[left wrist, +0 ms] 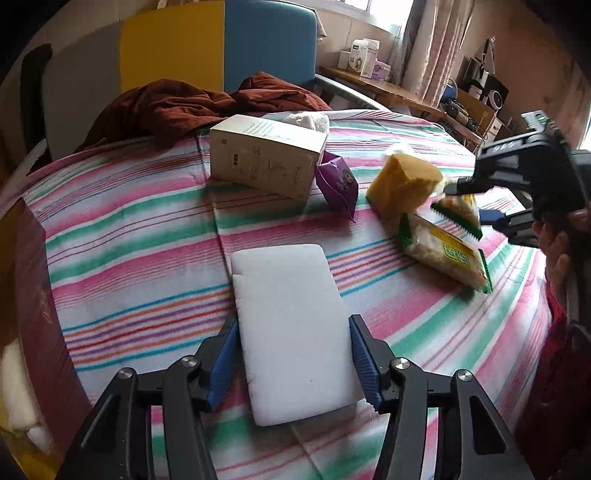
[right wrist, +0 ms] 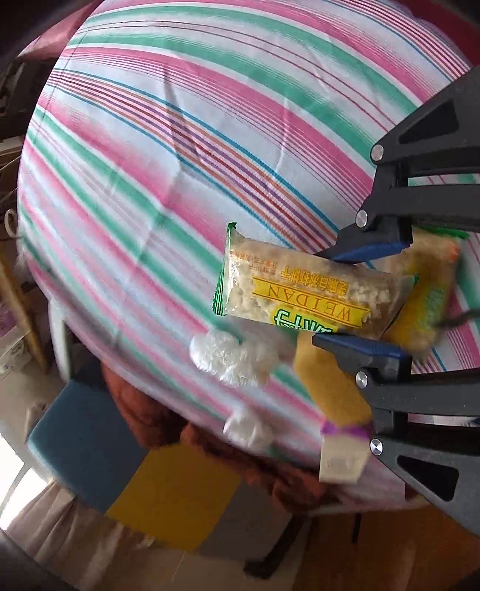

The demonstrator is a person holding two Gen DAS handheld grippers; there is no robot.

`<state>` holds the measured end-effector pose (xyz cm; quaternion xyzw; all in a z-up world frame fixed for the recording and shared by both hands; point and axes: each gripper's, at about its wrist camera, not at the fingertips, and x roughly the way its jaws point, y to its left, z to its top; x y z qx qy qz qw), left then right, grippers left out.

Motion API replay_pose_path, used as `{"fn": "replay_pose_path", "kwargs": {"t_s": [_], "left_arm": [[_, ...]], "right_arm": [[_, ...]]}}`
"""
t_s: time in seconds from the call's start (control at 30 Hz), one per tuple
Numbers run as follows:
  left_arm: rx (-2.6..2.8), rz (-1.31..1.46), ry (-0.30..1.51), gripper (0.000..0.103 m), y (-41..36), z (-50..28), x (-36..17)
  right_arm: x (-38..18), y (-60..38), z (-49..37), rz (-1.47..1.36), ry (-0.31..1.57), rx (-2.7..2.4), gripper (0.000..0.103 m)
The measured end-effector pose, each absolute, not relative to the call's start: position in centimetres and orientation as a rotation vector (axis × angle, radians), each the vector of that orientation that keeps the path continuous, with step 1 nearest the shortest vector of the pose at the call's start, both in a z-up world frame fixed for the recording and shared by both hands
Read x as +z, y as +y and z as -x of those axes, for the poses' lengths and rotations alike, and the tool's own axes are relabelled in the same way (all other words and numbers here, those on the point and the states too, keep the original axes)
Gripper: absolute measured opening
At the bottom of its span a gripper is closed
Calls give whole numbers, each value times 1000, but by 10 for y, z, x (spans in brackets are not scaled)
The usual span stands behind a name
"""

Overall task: Organize objects
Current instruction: 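Carry the eraser and cracker pack to the gold tray and release both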

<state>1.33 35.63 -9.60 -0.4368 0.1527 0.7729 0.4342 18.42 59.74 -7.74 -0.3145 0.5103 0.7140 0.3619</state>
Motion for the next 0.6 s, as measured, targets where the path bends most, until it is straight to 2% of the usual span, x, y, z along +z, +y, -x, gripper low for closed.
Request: {"fn": "replay_pose_path", "kwargs": {"t_s": [0.27,0.6], "left_arm": [[1908,1057,346,57,330,-32,-73],[2061,990,199,58,243,-19,-19]], "right_arm": [[-42,550,-174,774,1287,2081,35],[-5,452,-77,979,1101,2461,35]]}}
